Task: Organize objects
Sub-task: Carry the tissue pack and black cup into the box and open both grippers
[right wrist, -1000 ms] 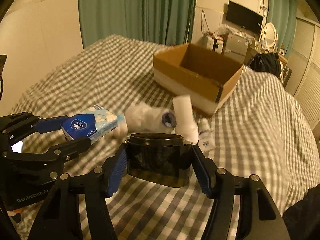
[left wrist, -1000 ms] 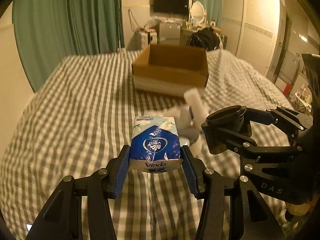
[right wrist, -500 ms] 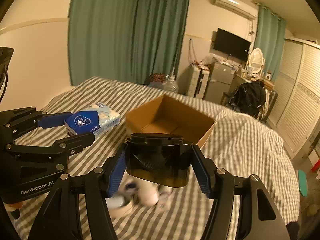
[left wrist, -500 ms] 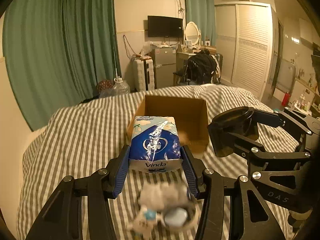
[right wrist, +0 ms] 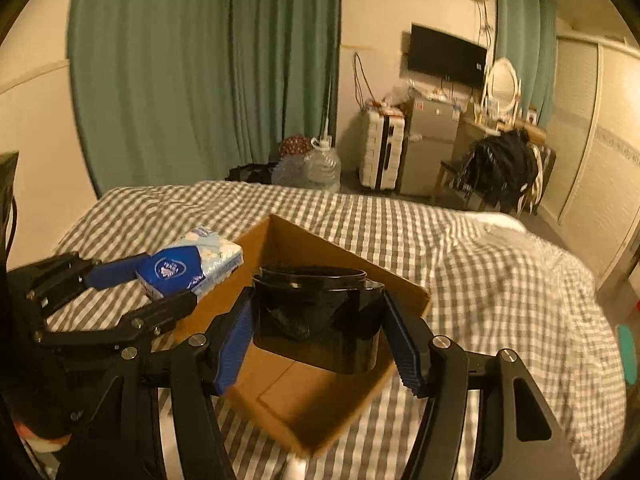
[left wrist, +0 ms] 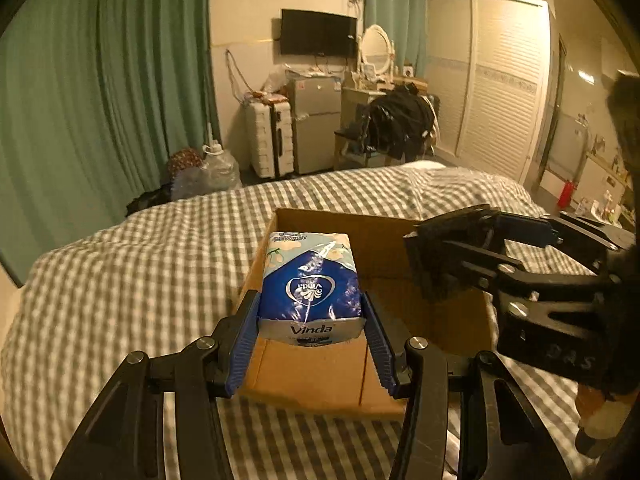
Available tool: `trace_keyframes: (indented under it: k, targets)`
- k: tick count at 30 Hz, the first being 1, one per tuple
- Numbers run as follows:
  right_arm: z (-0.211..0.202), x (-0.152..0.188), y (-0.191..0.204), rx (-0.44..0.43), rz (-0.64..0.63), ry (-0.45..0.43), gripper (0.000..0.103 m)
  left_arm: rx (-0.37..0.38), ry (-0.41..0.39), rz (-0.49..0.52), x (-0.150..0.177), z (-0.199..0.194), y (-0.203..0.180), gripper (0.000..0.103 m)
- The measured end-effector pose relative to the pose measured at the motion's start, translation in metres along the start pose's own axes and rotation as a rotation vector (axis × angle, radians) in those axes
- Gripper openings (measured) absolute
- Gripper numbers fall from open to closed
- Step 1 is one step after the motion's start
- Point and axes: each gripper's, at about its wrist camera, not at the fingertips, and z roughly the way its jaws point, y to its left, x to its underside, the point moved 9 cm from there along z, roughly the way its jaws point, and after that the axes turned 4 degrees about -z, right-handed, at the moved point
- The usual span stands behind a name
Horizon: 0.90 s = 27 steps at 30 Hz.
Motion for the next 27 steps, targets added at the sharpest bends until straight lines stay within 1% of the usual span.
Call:
trace_keyframes:
  k: [1, 6, 10, 12, 14, 17, 18, 19, 23, 27]
  targets:
    - [0.017, 0.000, -0.004, -0.008, 0.014, 0.020, 0.061, 0.004, 0.006, 0.004, 0.001, 0.008, 0.000, 0.052]
    - [0.067, 0.014, -0.016, -0.016, 0.034, 0.079, 0.061, 0.030, 0.061, 0.016, 0.013, 0.046, 0.000, 0.052]
    - [0.091, 0.033, -0.020, -0.027, 0.048, 0.131, 0.061, 0.025, 0.107, 0.032, 0.026, 0.063, -0.002, 0.052]
    - [0.097, 0.038, -0.022, -0.030, 0.056, 0.145, 0.061, 0.010, 0.108, 0.055, 0.031, 0.062, -0.009, 0.052]
    - [0.097, 0.039, -0.023, -0.034, 0.058, 0.151, 0.062, 0.006, 0.102, 0.063, 0.033, 0.058, -0.011, 0.053]
    - [0.092, 0.036, -0.026, -0.028, 0.065, 0.131, 0.063, 0.008, 0.102, 0.037, 0.038, 0.050, -0.011, 0.061]
    - [0.089, 0.036, -0.027, -0.030, 0.074, 0.123, 0.068, 0.006, 0.104, 0.028, 0.038, 0.049, -0.010, 0.072]
    - [0.084, 0.035, -0.029, -0.028, 0.090, 0.112, 0.071, 0.003, 0.105, 0.014, 0.040, 0.044, -0.009, 0.078]
    - [0.063, 0.029, -0.032, -0.022, 0.124, 0.088, 0.072, -0.003, 0.093, -0.006, 0.037, 0.020, -0.004, 0.082]
    - [0.027, 0.021, -0.031, -0.022, 0.134, 0.061, 0.072, -0.003, 0.062, -0.047, 0.033, -0.022, 0.000, 0.083]
